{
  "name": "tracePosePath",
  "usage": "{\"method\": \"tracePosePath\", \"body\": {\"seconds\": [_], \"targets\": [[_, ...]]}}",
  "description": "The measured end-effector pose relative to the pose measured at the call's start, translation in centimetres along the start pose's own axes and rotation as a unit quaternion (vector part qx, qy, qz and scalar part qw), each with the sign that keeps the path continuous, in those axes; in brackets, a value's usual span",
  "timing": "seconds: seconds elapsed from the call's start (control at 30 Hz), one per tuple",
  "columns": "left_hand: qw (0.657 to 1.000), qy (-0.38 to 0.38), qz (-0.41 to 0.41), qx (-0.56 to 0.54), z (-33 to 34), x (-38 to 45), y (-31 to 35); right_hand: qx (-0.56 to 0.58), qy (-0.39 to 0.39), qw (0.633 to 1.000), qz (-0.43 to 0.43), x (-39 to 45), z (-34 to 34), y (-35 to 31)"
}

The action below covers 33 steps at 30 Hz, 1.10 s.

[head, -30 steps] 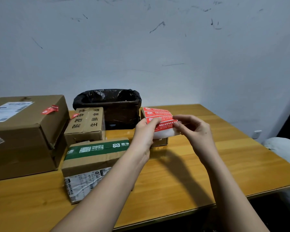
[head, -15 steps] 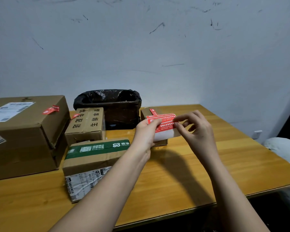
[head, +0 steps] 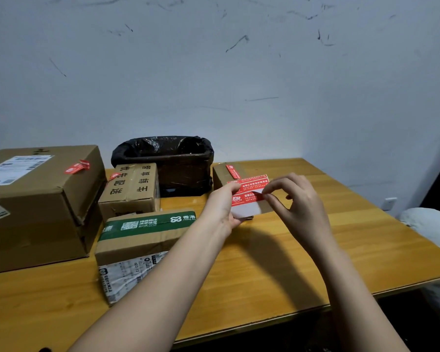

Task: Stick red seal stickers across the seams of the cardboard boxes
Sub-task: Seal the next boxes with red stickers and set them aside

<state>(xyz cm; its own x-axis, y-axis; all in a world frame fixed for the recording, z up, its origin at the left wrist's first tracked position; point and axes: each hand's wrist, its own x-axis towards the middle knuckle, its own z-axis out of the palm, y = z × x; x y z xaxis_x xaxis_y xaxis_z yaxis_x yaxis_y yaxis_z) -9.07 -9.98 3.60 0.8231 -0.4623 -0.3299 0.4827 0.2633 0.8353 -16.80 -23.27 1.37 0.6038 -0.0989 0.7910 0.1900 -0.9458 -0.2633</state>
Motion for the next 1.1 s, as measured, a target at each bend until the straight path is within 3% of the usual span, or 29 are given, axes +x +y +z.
{"method": "tracePosePath", "body": {"seconds": [0.43,0.6,0.8,0.97,1.1], "targets": [[0.999,0.006,0.046,0.025,0.6,1.0,-0.7,-0.01,-0.061,0.998,0.017,-0.3,-1.4,-0.8],[0.999,0.008,0.049,0.011,0.5,1.1,-0.7,0.042,-0.075,0.996,0.034,-0.3,-1.9,-0.9],[0.997,0.029,0.078,-0.001,0.8,1.3,-0.8,0.115,-0.038,0.991,0.055,-0.3,-2.6,-1.2],[0.997,0.024,0.064,-0.021,0.8,1.3,-0.8,0.161,0.042,0.981,0.098,-0.2,-3.0,-1.4],[0.997,-0.003,0.05,0.058,1.4,1.6,-1.5,0.222,0.091,0.956,0.169,0.1,-3.3,-1.4]]}}
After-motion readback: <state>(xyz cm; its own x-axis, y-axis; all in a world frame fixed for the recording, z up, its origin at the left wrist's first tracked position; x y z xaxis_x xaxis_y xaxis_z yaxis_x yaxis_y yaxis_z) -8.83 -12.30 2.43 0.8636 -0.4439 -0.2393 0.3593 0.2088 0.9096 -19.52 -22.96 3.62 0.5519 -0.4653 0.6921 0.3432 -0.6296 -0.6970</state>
